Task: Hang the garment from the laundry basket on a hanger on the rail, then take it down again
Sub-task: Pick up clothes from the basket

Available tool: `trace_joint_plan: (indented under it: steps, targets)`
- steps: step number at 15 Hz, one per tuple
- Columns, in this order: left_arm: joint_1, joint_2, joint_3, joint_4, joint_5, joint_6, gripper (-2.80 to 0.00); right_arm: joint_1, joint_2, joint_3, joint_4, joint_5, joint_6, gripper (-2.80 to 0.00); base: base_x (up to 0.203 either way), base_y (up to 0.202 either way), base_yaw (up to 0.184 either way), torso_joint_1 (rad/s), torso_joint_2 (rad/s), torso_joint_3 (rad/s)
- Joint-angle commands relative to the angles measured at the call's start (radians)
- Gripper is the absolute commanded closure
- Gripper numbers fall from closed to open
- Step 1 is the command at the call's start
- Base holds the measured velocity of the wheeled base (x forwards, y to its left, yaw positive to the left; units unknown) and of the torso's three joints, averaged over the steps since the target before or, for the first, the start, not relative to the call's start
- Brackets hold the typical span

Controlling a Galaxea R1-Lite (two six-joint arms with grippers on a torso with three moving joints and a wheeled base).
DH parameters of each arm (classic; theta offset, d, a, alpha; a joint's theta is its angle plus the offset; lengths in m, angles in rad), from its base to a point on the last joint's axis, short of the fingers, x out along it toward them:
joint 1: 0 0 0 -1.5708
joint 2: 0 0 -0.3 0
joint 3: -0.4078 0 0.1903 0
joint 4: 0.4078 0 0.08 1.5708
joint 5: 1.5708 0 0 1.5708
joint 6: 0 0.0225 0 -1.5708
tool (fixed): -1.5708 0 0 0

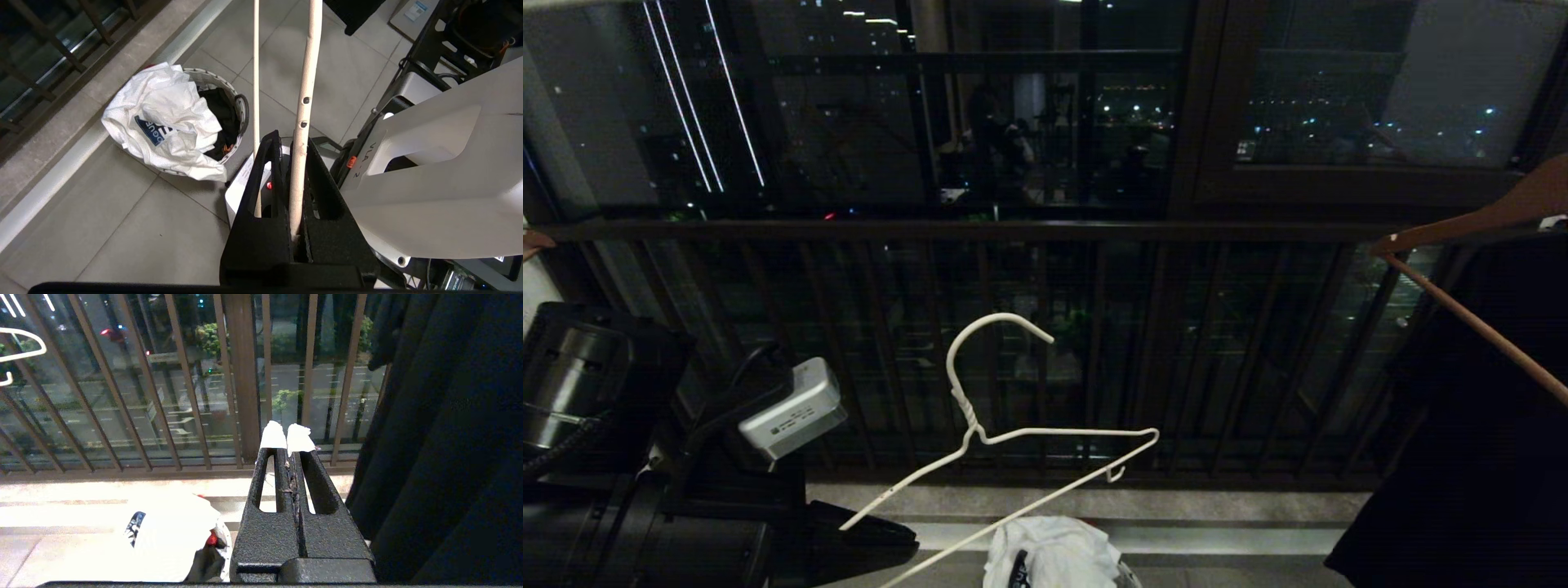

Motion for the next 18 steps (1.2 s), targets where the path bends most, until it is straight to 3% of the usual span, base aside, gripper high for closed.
trace_joint_plan:
  steps: [1, 18]
  targets:
    - [-0.003, 0.002, 0.014, -0.020, -0.003, 0.010, 0.00, 0.000, 0.001, 0.000, -0.001, 0.000, 0.000, 0.00, 0.000, 0.000, 0.000, -0.140, 0.29, 0.151]
    - [-0.031, 0.019, 0.036, -0.045, -0.004, 0.011, 0.00, 0.001, 0.001, 0.000, -0.001, 0.000, 0.001, 0.00, 0.000, 0.000, 0.000, -0.177, 0.40, 0.221]
